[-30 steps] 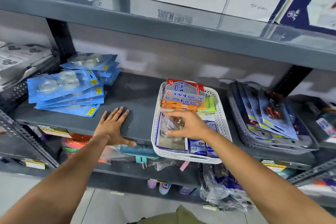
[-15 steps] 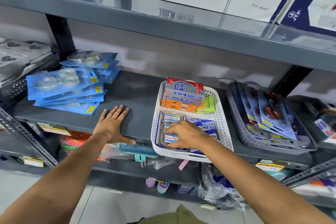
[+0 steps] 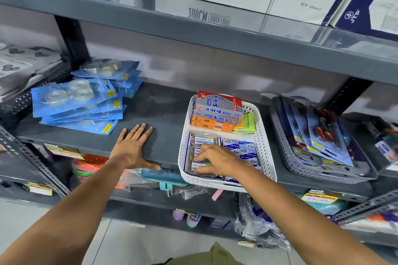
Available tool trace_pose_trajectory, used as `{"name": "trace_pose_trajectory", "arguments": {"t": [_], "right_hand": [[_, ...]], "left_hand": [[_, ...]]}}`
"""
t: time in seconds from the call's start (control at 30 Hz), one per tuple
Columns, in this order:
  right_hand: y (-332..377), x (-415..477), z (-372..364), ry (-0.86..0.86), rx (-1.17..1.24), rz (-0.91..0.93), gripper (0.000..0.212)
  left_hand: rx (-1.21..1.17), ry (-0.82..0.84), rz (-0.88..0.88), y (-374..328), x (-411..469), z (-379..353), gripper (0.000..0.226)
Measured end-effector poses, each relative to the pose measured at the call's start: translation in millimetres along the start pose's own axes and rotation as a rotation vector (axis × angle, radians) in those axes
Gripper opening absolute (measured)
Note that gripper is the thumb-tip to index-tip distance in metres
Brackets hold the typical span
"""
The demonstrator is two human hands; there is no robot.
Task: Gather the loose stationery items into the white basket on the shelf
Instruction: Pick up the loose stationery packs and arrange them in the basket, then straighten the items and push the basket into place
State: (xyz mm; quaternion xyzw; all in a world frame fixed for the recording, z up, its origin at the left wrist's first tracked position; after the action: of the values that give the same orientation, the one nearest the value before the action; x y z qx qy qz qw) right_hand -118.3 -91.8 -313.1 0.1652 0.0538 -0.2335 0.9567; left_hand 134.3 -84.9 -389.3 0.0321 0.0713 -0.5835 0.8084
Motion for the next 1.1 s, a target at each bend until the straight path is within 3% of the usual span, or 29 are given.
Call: {"name": "trace_pose_trajectory", "arguments": {"t": [0.17,0.27,0.37,0.47,0.57,0.67,0.73,0.83,1.1], "right_hand": [[6.4,0.6,6.0,0.038,-0.160,0.025,0.045],[-2.3,-16.9,34.6,-0.171,-0.001,-0.004,0.057],[-32.7,-52.6,67.6,-0.356,0.058,-0.107,0.084],[-63.6,-81.5,66.7,-0.208,-0.019,-0.218,0.105],[-81.3,-94.4,35.2,0.030,0.026,-0.306,0.119],[-83.4,-91.9,8.6,0.173,0.017,-0.311,0.123],[-82.7,-88.8,-0.4,0.220,0.003,-0.306,0.118],[-84.1,-91.2,-5.2,0.243,0.012,-0.298,0.108],[-83.4,-92.0,-10.8,0.250,-0.024,-0.269,0.103]], "left_hand": [[0.016,0.035,0.006,-1.9,-3.0,3.0,0.146],[-0.106,0.136,0.008,-5.3,-2.9,11.4,0.134],[-0.453,0.307,0.017,-13.4,-5.1,37.2,0.113],[-0.481,0.160,-0.103,-44.1,-15.9,69.7,0.114],[-0.429,0.083,-0.340,-103.2,-39.3,87.1,0.117],[-0.205,0.077,-0.478,-159.1,-52.2,79.6,0.120],[-0.034,0.116,-0.473,-180.7,-53.4,65.1,0.128],[0.132,0.147,-0.479,-194.3,-50.5,47.3,0.121],[0.162,0.129,-0.485,-192.6,-44.0,32.5,0.122]]}}
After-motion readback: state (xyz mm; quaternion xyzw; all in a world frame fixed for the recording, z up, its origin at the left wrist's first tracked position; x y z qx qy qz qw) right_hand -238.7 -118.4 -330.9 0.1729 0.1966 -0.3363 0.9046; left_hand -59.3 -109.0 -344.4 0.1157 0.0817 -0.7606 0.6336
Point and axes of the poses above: each hand's wrist, its own x-axis towards the middle knuckle, its own z-axis out of the back of the hand, y = z × x, the point moved 6 cm from there along x, towards the middle knuckle, and after that the axes turned 14 degrees about z, right-handed, at the moved point
